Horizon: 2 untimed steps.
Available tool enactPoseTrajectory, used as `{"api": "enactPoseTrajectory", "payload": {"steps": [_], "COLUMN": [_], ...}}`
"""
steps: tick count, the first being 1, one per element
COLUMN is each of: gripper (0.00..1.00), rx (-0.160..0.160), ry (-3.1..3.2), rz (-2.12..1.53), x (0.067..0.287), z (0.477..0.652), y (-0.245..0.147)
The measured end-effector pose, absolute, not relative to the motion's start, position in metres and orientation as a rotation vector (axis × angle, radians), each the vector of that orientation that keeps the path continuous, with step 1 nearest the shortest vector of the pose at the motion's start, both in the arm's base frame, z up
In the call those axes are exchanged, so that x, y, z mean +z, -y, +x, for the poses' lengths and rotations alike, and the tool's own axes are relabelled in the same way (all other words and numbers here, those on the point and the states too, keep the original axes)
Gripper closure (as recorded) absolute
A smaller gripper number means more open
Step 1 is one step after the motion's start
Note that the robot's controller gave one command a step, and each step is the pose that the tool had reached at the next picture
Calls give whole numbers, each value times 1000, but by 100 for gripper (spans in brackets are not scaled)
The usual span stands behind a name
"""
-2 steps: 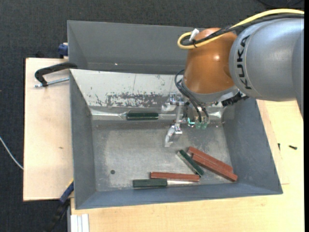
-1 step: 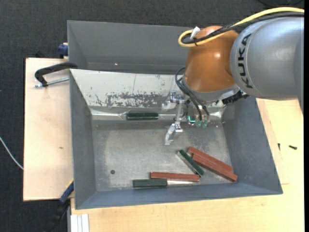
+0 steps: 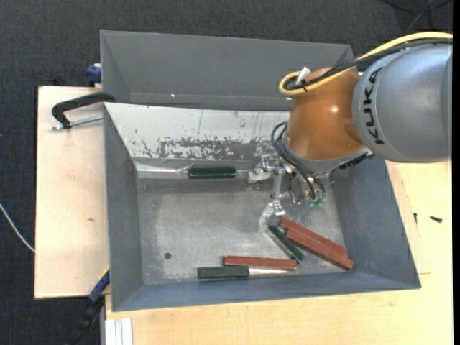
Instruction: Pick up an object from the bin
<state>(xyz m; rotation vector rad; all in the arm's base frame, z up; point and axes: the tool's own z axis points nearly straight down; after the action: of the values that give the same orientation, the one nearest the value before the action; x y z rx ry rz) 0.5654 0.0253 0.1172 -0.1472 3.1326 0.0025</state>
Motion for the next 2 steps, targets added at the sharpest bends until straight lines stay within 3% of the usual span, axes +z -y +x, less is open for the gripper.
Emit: {"api": "enactPoseTrajectory", "payload": {"steps": [1, 2], "gripper": [0, 100], "rx": [2, 9], "ry": [-3142, -3117], "rz": [-78, -308], "x": [106, 84], "z": [559, 521], "y": [2, 54]}}
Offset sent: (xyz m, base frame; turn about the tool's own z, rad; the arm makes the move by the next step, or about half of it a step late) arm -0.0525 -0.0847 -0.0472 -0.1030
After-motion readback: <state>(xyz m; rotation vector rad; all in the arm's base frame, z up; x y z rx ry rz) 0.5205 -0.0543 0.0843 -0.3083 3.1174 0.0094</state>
